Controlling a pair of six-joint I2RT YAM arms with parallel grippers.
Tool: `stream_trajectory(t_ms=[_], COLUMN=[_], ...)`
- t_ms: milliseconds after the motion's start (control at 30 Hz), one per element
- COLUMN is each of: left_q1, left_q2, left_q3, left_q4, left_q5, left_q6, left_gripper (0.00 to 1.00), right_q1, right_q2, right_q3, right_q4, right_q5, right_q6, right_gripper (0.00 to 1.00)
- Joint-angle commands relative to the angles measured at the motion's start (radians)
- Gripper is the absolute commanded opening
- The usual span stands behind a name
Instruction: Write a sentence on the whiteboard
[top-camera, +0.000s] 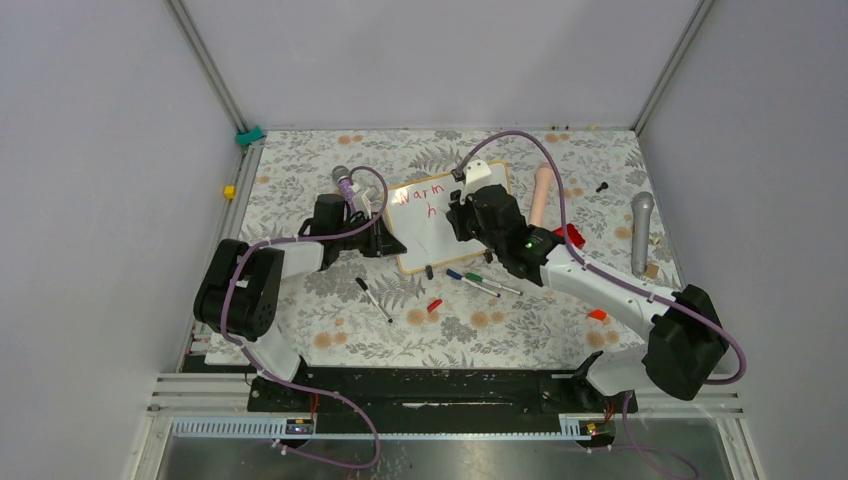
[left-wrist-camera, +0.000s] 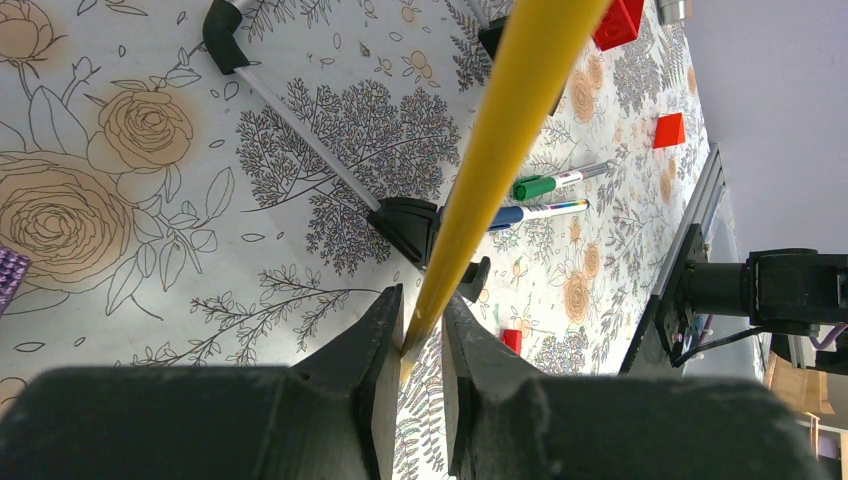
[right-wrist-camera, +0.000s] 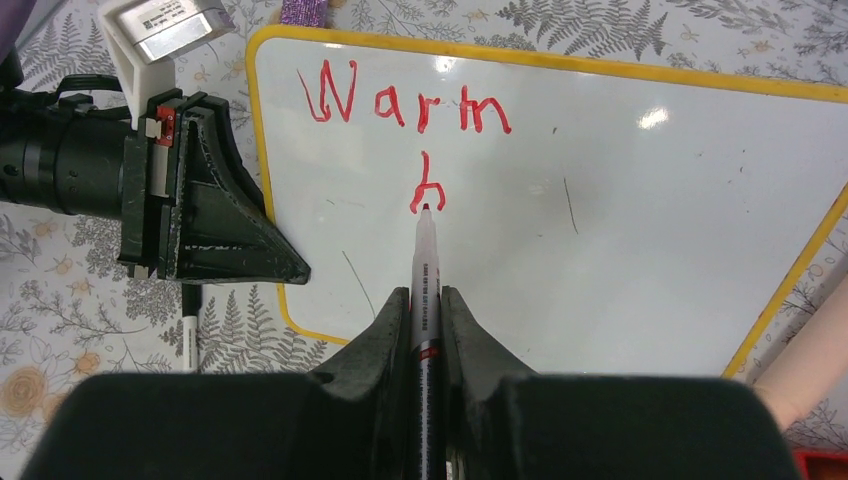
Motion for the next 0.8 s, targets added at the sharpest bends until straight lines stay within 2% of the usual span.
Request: stream_trajectory(t_ms=[0,767], left_q1=[-0.011,-0.011], left_q2=[-0.002,-0.001], left_q3=[0.011,0.012], left_q4=[-0.051,-0.053], left_q5=[-0.066,-0.068], left_q6=[0.019,0.021], left_gripper=[0.0,0.0], right_q1=[-0.02,-0.039], right_q2=[0.004,0.058], right_q3=[-0.01,-0.011], right_q4=[0.055,0.075], right_q5=[-0.051,-0.074], right_q6=[0.037,0.096], right_gripper=[0.0,0.0])
